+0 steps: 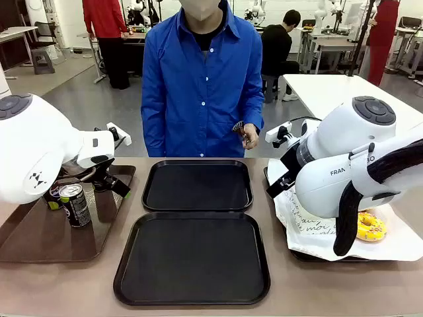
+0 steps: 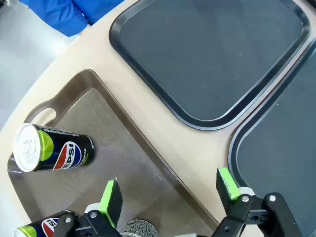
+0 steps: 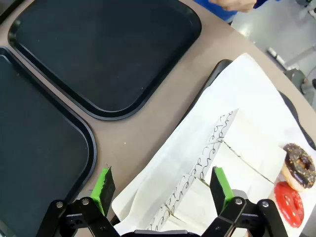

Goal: Set up donuts and drinks on trays.
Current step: Pick up one Pepsi coke and place it on the Flat Tray.

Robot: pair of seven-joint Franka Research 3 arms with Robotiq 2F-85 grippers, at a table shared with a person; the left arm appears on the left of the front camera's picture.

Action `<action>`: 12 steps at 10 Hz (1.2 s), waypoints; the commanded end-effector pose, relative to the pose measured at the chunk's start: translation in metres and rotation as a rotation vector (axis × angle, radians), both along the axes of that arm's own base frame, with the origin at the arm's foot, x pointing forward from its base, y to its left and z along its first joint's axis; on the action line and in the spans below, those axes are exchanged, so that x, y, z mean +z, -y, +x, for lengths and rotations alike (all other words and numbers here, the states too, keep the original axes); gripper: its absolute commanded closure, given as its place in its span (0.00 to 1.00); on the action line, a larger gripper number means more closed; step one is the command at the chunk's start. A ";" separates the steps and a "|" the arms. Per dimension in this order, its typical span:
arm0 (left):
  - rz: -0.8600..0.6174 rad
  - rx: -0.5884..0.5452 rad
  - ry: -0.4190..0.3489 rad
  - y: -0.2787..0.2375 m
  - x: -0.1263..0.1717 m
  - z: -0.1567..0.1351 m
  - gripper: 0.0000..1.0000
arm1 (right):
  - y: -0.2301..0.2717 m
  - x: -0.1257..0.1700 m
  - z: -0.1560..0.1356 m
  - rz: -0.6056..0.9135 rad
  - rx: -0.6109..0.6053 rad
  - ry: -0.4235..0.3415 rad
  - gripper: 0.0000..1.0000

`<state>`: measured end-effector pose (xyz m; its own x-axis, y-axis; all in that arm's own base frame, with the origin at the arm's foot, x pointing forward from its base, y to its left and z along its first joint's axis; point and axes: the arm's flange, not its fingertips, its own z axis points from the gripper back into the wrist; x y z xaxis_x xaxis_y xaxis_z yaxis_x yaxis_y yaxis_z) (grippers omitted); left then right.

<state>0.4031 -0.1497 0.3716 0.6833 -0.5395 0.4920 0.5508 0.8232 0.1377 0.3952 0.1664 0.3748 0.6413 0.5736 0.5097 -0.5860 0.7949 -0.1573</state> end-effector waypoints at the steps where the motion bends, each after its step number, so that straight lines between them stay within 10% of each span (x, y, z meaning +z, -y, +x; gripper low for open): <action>1: 0.000 0.000 0.000 0.000 0.000 0.000 0.00 | 0.000 0.000 0.000 0.000 0.000 0.000 0.00; 12: 0.000 0.000 0.000 0.000 0.000 0.000 0.00 | 0.000 0.000 0.000 0.000 0.000 0.000 0.00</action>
<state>0.4031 -0.1497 0.3716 0.6833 -0.5394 0.4920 0.5508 0.8232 0.1377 0.3952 0.1663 0.3748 0.6413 0.5735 0.5097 -0.5858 0.7950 -0.1574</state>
